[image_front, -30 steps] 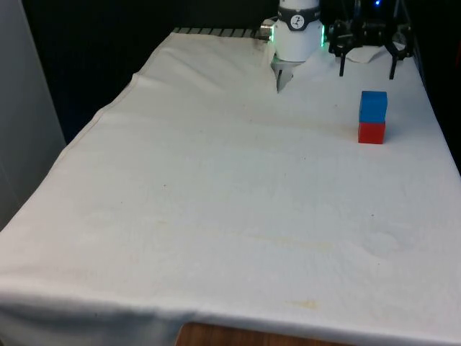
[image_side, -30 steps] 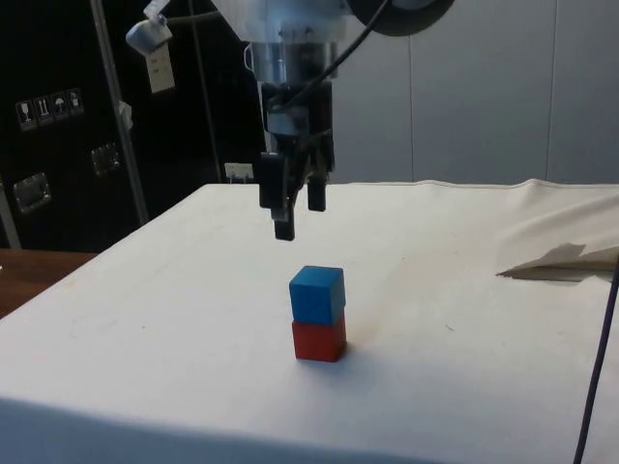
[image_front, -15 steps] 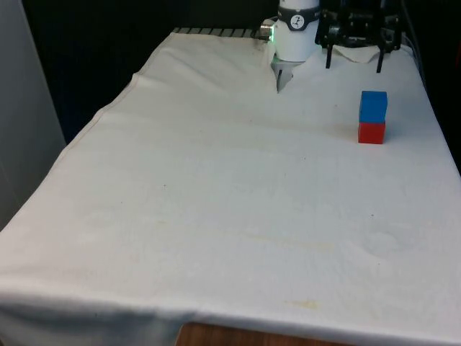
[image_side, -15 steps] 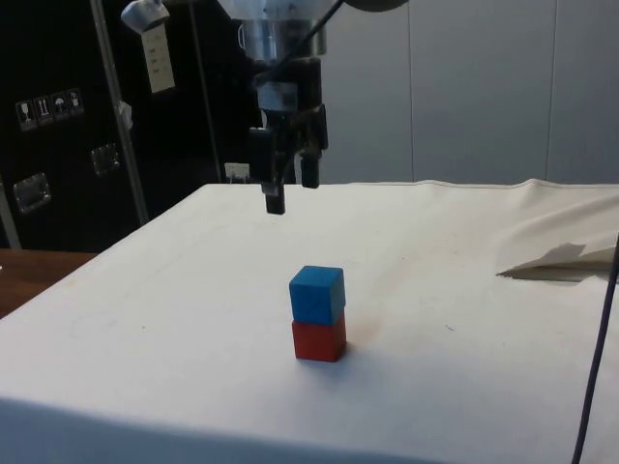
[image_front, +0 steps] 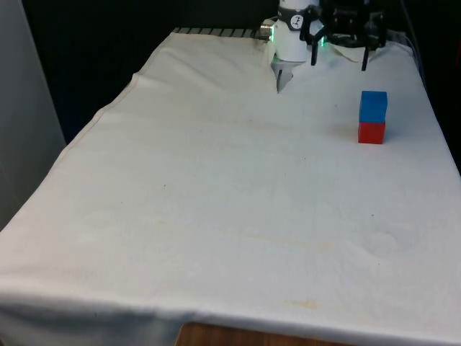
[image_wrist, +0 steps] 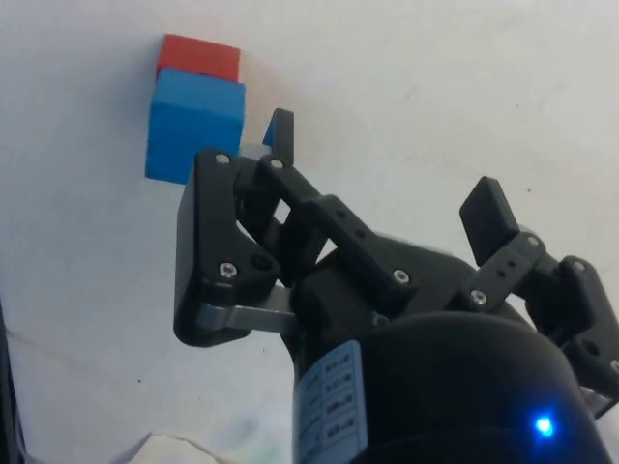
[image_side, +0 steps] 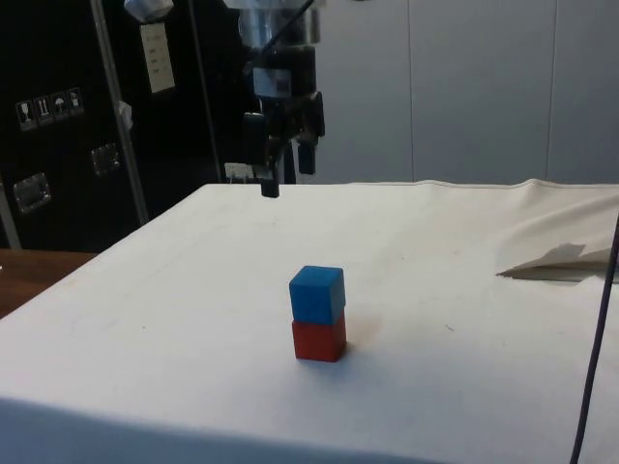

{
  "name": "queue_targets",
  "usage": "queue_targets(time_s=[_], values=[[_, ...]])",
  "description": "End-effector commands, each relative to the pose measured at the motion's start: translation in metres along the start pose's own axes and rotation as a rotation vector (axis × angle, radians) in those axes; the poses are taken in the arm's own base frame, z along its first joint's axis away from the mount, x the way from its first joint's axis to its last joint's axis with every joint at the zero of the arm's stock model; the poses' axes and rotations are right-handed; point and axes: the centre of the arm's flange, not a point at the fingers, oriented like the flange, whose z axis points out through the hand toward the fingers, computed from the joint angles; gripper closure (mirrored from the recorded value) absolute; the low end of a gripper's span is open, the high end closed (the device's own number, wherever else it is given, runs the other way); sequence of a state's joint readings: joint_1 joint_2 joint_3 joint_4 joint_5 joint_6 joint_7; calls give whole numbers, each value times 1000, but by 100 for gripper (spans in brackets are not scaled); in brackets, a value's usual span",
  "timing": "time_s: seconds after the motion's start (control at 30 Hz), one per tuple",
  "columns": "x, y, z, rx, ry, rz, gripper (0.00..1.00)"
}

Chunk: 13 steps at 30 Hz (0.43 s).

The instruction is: Stack the two cubes.

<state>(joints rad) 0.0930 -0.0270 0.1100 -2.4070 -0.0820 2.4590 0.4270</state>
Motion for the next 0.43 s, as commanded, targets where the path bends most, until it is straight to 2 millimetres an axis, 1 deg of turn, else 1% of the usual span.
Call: queue_targets(time_s=[0.0, 0.07, 0.1, 0.3, 0.4], values=[[2, 3, -1, 2, -6, 4, 0], [6, 8, -2, 3, -4, 14, 0], [4, 6, -2, 0, 2, 12, 0], [13, 20, -5, 4, 1, 38, 0], [13, 20, -5, 0, 10, 38, 0]])
